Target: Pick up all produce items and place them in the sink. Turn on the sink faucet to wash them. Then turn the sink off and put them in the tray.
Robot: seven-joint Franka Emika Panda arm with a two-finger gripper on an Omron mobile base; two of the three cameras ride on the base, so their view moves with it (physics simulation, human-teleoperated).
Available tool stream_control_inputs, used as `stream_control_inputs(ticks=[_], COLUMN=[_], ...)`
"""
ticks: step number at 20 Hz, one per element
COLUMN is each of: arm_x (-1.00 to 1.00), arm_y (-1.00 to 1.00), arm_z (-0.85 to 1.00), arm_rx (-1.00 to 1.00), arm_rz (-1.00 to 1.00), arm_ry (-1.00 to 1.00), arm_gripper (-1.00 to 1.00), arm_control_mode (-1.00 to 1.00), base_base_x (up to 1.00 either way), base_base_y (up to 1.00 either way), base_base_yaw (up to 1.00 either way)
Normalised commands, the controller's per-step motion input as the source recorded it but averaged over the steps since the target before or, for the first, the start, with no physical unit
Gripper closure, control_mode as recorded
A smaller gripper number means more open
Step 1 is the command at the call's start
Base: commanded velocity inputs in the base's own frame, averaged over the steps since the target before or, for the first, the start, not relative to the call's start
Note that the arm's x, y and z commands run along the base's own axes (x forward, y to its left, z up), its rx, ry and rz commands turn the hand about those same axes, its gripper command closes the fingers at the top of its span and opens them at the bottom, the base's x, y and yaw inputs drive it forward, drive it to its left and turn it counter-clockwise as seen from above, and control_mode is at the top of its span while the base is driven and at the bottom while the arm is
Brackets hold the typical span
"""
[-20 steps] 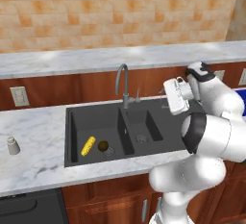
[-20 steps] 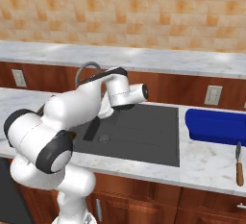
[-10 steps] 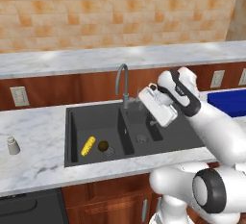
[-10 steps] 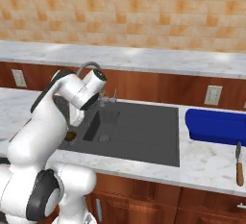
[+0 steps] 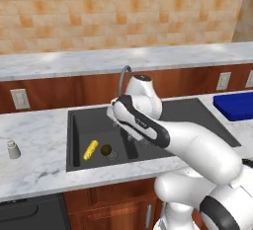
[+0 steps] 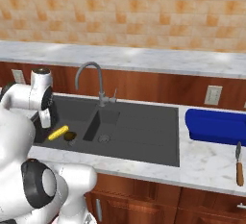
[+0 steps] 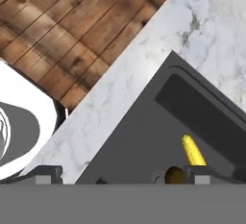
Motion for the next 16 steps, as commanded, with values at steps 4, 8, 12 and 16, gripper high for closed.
stream_control_inputs(ticks=[4,8,12,16], arm_x=[0.97,1.00,0.70,0.27], arm_y=[0.42,-0.01,-0.02,0.11], arm_z=[0.00,-0.09,-0.56,-0.96], arm_rx=[-0.23,-0.07,-0.02,-0.12], arm_rz=[0.05,0.04,0.10,0.23], arm_ry=[0.11,0.15,0.02,-0.02], arm_gripper=[-1.00,-1.00,-1.00,-1.00], arm_control_mode=[-1.00,-1.00,-1.00,-1.00], base_base_x=[0.00,0.00,0.00,0.00], base_base_y=[0.00,0.00,0.00,0.00], base_base_yaw=[0.00,0.00,0.00,0.00])
